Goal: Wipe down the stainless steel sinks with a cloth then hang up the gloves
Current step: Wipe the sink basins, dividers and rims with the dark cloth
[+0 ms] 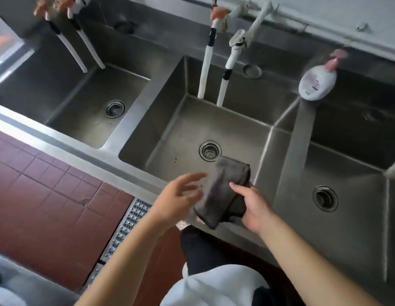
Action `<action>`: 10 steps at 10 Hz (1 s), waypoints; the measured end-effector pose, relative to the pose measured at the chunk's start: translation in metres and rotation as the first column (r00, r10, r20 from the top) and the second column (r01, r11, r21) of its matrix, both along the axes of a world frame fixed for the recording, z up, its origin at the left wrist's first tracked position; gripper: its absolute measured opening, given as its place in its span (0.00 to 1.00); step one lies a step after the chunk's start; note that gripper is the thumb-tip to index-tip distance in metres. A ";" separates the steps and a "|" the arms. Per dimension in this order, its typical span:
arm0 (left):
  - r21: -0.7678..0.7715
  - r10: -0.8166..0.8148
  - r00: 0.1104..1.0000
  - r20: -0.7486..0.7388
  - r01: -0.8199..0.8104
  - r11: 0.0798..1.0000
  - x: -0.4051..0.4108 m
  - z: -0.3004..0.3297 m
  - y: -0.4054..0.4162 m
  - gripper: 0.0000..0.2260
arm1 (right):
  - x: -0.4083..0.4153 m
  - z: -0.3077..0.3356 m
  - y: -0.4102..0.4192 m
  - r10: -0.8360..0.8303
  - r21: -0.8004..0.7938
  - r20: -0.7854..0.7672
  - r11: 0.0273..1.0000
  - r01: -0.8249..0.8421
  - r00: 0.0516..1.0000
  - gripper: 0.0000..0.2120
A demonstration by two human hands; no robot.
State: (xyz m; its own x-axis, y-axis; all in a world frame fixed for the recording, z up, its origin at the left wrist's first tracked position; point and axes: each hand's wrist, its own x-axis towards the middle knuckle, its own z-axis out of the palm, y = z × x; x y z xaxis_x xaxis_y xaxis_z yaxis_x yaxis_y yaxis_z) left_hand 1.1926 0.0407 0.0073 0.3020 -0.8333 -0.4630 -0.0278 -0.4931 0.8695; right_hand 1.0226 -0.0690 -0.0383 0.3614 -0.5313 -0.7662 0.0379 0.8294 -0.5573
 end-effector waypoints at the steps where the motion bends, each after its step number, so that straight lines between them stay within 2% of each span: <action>1: 0.132 0.093 0.925 0.368 -0.151 0.980 0.081 -0.033 -0.020 0.15 | 0.035 -0.056 -0.068 -0.146 0.110 -0.085 0.982 0.155 0.986 0.09; 2: 0.196 -0.037 0.794 0.607 -0.104 0.975 0.135 -0.061 -0.045 0.19 | 0.056 -0.104 -0.123 -0.236 0.060 -0.286 0.963 0.263 0.929 0.13; 3: 0.291 -0.229 0.632 0.741 0.005 0.957 0.182 -0.093 -0.071 0.31 | 0.074 -0.161 -0.178 -0.228 -0.084 -0.577 0.972 0.221 0.784 0.20; 4: 0.373 -0.320 0.512 0.797 -0.002 0.928 0.207 -0.115 -0.080 0.38 | 0.081 -0.195 -0.206 -0.175 -0.182 -0.751 0.982 0.055 0.637 0.19; 5: 0.391 -0.366 0.383 0.848 0.016 0.920 0.244 -0.134 -0.087 0.40 | 0.093 -0.225 -0.231 -0.141 -0.208 -0.863 0.974 -0.085 0.485 0.20; 6: 0.346 -0.345 0.299 0.890 0.049 0.937 0.255 -0.146 -0.084 0.38 | 0.118 -0.257 -0.243 0.057 -0.056 -0.841 0.980 -0.193 0.538 0.23; 7: 0.313 -0.321 0.229 0.919 0.069 0.947 0.254 -0.152 -0.081 0.37 | 0.144 -0.259 -0.252 0.182 0.022 -0.905 0.923 -0.385 0.384 0.28; 8: 0.231 -0.254 0.193 0.948 0.135 0.964 0.257 -0.156 -0.079 0.35 | 0.202 -0.256 -0.280 0.164 -0.010 -0.947 0.845 -0.535 0.277 0.30; 9: 0.191 -0.216 0.183 0.959 0.147 0.971 0.257 -0.157 -0.081 0.34 | 0.253 -0.267 -0.308 0.104 -0.070 -0.960 0.808 -0.585 0.259 0.31; 10: 0.161 -0.186 0.189 0.964 0.139 0.977 0.257 -0.159 -0.081 0.33 | 0.314 -0.286 -0.306 0.104 -0.166 -0.954 0.600 -0.782 0.283 0.32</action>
